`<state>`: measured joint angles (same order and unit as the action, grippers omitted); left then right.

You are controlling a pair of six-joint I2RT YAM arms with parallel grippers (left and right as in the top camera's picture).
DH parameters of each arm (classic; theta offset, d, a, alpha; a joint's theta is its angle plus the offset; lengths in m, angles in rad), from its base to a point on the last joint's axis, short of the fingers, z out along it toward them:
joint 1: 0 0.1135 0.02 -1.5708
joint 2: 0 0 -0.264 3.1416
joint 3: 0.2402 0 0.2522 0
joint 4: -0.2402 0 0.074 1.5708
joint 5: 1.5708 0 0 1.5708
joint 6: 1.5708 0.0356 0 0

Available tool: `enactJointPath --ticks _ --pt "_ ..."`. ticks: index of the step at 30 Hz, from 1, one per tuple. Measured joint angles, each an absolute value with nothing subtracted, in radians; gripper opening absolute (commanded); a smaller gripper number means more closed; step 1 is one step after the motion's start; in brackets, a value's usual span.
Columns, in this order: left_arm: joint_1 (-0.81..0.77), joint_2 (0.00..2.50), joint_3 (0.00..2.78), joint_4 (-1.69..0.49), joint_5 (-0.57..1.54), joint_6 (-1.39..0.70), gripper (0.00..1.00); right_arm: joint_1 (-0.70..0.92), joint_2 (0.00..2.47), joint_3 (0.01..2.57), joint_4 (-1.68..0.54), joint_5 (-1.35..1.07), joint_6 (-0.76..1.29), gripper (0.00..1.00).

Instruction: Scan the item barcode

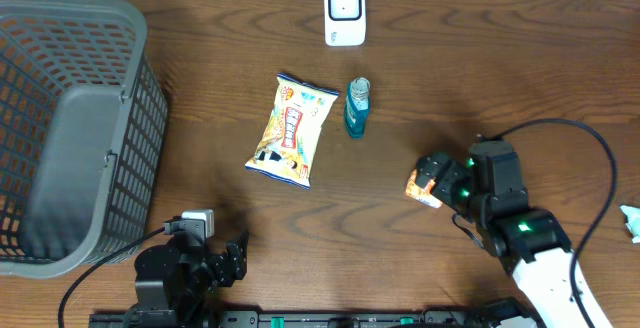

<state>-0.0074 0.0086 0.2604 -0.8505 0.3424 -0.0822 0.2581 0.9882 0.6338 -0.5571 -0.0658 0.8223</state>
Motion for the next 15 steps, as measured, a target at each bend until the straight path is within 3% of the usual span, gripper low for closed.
enactJointPath --ticks 15 --pt "-0.007 0.009 0.26 -0.85 0.342 -0.082 0.8 0.258 1.325 0.624 -0.352 -0.229 0.775 0.99"
